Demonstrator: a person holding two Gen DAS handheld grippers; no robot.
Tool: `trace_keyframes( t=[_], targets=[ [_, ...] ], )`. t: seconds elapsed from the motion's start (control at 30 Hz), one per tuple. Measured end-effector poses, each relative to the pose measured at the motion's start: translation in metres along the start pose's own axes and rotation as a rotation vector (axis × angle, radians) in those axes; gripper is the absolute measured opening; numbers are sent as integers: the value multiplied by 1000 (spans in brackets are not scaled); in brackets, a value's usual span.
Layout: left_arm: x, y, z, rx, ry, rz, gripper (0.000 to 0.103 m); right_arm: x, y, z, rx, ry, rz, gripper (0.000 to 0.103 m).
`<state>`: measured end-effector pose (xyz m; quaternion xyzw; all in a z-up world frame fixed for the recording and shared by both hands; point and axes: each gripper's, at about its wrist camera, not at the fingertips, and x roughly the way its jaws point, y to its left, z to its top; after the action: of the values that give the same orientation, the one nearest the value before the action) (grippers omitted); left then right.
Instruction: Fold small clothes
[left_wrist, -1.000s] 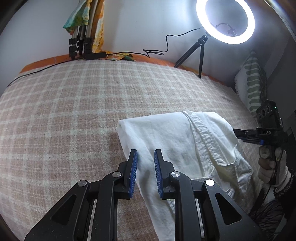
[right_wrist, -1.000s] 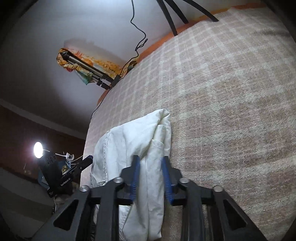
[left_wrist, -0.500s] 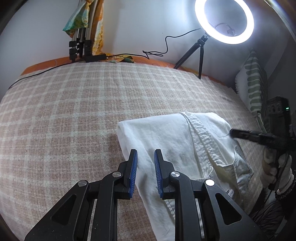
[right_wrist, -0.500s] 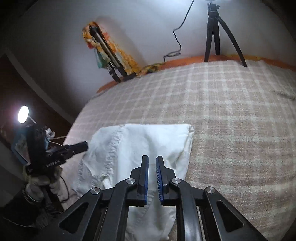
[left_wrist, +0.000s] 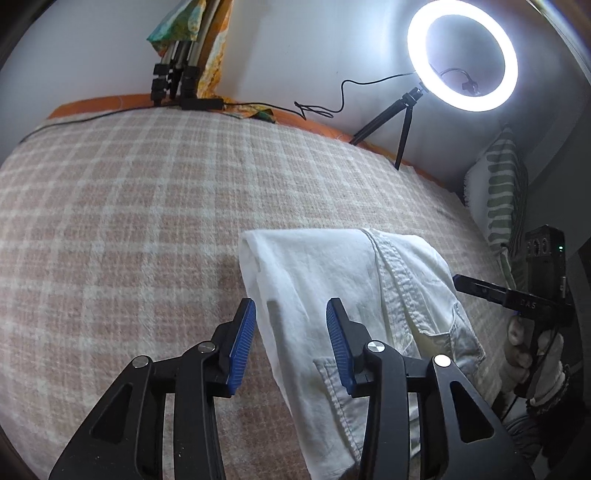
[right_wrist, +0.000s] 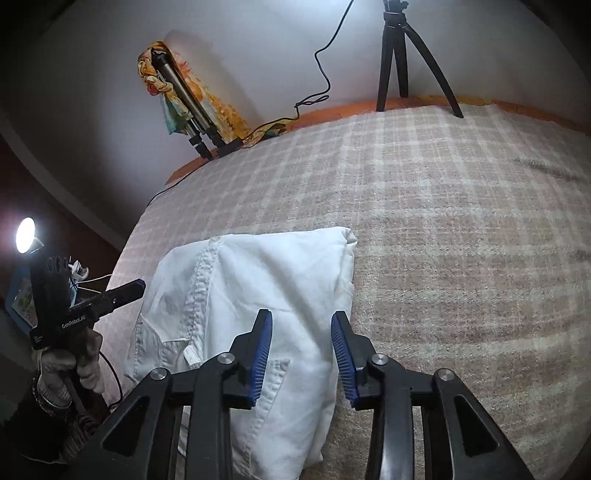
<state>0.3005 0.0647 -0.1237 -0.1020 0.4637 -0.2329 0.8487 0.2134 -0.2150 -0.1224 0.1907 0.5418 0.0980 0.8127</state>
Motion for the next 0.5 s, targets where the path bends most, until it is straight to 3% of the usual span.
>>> trace_keyframes(
  t=[0.07, 0.17, 0.23, 0.33, 0.5],
  targets=[
    [8, 0, -6, 31, 27, 45, 38, 6, -7, 0, 20, 14, 15, 37],
    [19, 4, -18, 73, 77, 99, 39, 15, -10, -8, -18, 81, -53, 34],
    [16, 7, -20, 62, 70, 79, 39, 16, -12, -13, -32, 104, -71, 37],
    [12, 16, -21, 9, 67, 35, 40, 12, -16, -15, -22, 105, -59, 51],
    [12, 31, -22, -127, 72, -98, 39, 12, -32, -17, 32, 111, 67, 55]
  ],
)
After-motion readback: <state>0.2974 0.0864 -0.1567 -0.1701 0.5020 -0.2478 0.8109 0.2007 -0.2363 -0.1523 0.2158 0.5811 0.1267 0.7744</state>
